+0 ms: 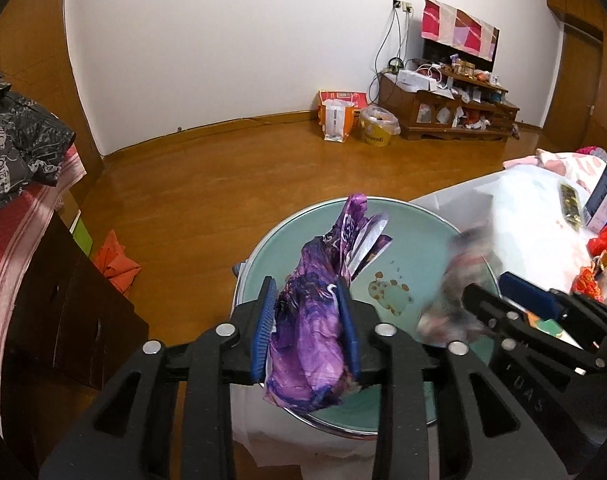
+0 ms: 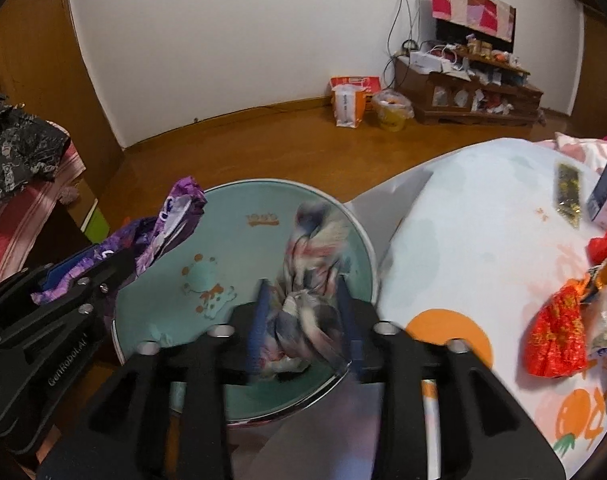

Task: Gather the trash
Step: 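Carry both items over the wastebasket and open both tools to drop them, then bring both tools back toward the remaining trash on the table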

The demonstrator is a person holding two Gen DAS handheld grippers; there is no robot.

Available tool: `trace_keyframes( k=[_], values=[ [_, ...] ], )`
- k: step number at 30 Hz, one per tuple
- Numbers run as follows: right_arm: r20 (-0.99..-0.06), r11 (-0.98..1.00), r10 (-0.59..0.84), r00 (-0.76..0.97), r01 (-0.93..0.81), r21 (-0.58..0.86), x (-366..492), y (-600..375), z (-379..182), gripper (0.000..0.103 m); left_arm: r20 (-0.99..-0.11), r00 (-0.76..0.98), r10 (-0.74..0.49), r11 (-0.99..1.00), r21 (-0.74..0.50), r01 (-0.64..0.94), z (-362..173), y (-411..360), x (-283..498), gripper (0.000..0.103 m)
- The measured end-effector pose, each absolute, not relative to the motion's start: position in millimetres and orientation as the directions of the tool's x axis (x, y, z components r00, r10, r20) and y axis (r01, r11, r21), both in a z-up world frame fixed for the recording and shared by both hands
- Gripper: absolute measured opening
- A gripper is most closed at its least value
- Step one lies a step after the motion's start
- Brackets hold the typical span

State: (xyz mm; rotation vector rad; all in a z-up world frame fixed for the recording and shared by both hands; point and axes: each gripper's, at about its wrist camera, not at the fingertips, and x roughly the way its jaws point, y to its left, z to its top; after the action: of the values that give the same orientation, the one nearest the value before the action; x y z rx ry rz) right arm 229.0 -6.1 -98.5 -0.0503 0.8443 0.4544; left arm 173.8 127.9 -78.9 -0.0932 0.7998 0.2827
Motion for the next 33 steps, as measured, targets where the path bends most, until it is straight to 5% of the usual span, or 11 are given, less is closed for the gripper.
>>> trace_keyframes(
  k=[5,8,12,19,33],
  values=[
    [-0.716,0.909,0.367,0.594,-0.394,0.138,226.1,-13.2,-91.2,0.051,-0.720,0.658,0.220,0.954,0.019,-0.299,-78.4,129.6,171.1,0.041],
    [-0.701,0.918,0.356,0.618,-0.372,0.138,221.9,-23.0,-83.3,0.058,-0.712,0.662,0.234,0.951,0.024,-0.310,-75.5,128.9,167.4,0.058],
    [-0.657,0.938,0.326,0.680,-0.321,0.133,208.8,-43.4,-68.7,0.084,-0.695,0.667,0.269,0.941,0.042,-0.336,-69.4,123.0,161.4,0.089],
    [-0.607,0.972,0.232,0.760,-0.205,0.116,188.2,-90.5,-56.0,0.091,-0.674,0.692,0.258,0.951,0.053,-0.304,-59.9,103.0,152.6,0.097],
    [-0.618,0.995,0.068,0.784,-0.006,0.103,140.9,-197.4,-64.7,0.090,-0.693,0.709,0.130,0.991,0.065,-0.118,-61.5,19.0,142.8,0.097]
  ],
)
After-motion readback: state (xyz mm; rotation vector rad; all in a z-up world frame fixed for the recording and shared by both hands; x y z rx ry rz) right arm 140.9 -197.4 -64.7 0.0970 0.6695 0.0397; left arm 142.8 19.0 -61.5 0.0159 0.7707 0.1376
